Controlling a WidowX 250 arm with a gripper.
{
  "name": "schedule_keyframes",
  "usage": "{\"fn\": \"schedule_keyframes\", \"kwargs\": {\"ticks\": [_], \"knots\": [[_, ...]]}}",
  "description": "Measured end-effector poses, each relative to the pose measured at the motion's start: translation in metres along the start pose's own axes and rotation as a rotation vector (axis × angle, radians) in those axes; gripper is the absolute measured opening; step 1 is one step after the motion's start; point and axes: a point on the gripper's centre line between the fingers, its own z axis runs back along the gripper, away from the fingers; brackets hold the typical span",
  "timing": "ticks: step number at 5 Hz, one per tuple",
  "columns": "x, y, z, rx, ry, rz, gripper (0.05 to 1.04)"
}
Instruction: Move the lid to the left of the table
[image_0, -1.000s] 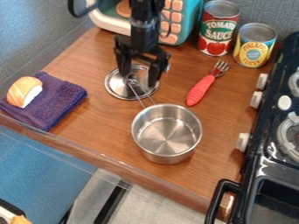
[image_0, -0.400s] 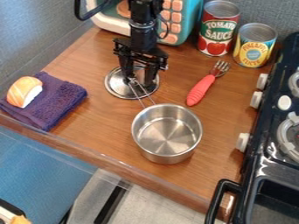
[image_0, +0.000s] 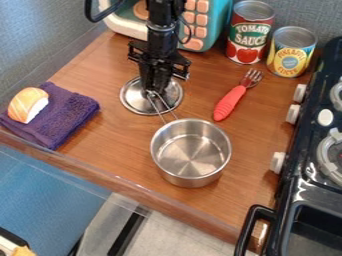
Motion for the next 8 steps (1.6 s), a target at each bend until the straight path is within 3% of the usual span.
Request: {"fn": "schedule_keyframes", "kwargs": {"ticks": [1,2,4,5,8], "knots": [[0.001,-0.003,0.004,-0.030,0.007,-0.008,0.277],[0.014,0.008,0.018,-0.048,-0.037,0.035,0.277],[0.023,0.038,0.034,-0.054,-0.077,0.107,0.277],[0.017,0.058,0.034,-0.043,-0.063,0.164,0.277],[0.010,0.109,0.007,-0.013,-0.005,0.309,0.277]]}}
